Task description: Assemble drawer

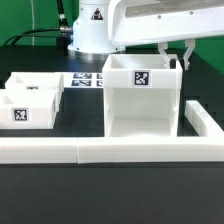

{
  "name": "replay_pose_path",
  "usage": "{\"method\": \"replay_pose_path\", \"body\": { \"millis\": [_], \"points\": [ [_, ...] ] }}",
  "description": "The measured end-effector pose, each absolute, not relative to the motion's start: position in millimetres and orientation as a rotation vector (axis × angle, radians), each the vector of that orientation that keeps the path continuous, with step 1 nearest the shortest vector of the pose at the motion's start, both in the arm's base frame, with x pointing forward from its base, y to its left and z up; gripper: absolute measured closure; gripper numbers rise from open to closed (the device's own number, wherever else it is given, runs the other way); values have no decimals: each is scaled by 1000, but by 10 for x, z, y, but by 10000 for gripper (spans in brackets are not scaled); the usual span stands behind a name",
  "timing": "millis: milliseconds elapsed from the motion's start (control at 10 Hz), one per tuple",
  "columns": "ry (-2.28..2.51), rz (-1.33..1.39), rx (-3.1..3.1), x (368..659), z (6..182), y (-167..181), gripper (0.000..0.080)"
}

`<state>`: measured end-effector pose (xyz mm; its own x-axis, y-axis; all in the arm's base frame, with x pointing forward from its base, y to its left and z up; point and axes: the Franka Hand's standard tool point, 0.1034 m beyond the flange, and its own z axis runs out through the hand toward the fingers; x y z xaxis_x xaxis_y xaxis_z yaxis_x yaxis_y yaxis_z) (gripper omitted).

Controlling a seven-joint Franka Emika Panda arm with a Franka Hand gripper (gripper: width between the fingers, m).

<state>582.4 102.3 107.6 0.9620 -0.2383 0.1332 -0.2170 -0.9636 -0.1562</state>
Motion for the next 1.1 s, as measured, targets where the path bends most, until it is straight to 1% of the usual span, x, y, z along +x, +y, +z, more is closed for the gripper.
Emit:
{"method": "replay_pose_path", "body": {
  "millis": [100, 300, 500, 1100],
  "points": [
    [540, -204, -2936, 5799, 1054, 1065, 757],
    [884, -140, -2850, 5872, 1038, 1124, 754],
    [1000, -149, -2805, 5931, 1045, 1105, 754],
    [1424, -107, -2583, 5938, 1063, 1124, 752]
  ]
}}
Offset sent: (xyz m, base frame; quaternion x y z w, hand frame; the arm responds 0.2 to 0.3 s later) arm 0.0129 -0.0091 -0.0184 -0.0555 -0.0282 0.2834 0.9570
